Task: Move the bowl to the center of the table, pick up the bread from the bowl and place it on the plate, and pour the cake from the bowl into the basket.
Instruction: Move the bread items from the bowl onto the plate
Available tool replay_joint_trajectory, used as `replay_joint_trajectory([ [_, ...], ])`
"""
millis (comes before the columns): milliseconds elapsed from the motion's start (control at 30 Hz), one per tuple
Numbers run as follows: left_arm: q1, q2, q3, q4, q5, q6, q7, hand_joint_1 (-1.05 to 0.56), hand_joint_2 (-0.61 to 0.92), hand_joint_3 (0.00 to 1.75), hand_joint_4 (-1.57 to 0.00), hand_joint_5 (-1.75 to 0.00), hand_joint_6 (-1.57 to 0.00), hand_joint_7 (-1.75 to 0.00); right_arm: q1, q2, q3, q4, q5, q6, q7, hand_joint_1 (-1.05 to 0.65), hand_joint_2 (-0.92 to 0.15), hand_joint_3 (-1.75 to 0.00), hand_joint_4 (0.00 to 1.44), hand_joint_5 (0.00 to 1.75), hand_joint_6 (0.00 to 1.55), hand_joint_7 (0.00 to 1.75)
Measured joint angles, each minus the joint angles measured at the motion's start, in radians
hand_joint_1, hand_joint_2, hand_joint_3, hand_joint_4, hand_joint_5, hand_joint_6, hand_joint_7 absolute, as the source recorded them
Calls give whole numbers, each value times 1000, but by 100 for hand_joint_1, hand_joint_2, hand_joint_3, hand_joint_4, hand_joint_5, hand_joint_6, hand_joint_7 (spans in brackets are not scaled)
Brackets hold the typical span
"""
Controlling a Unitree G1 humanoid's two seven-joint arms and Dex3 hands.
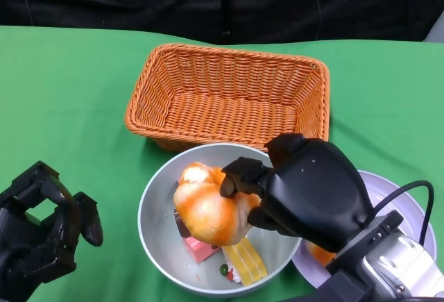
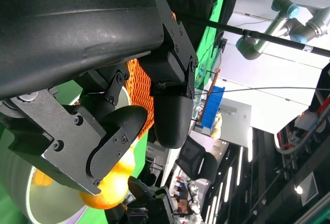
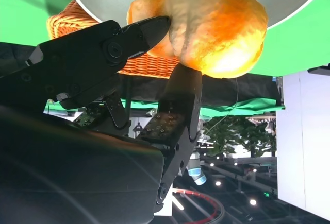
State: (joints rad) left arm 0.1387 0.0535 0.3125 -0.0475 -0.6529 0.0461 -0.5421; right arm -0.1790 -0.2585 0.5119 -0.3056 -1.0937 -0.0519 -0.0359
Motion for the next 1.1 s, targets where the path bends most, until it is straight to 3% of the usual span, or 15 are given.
replay_joint_trajectory([
  [167,0,0,-1,-2,0,0,1,-6,36,148,-92,-175,-82,-149,0,-3,-10,3,7,-14,0,-23,-85,-1,86,175,65,163],
  [267,0,0,-2,-2,0,0,1,-7,37,147,-92,-175,-82,-149,0,-9,-30,3,7,-32,-5,-24,-86,-1,85,175,63,164],
  [500,0,0,-1,-2,0,0,1,-7,37,146,-91,-175,-83,-147,0,-16,-68,2,7,-45,-9,-25,-87,-1,82,175,65,150],
  [600,0,0,-1,-2,-2,0,1,-7,37,145,-91,-175,-83,-147,0,-20,-82,2,10,-47,-6,-26,-88,-1,82,175,77,122],
  [667,0,2,0,-2,-2,0,0,-7,37,145,-92,-175,-83,-147,-1,-24,-94,2,15,-55,-6,-24,-91,-2,83,175,70,145],
  [867,0,3,0,-3,-3,0,0,-7,37,146,-92,-175,-84,-146,-3,-52,-155,2,38,-77,-7,-21,-92,-3,82,175,59,171],
  [1100,1,5,1,-12,-4,11,1,-7,36,146,-92,-175,-85,-146,-2,-97,-230,-18,71,-72,19,-17,-90,-8,80,175,55,175],
])
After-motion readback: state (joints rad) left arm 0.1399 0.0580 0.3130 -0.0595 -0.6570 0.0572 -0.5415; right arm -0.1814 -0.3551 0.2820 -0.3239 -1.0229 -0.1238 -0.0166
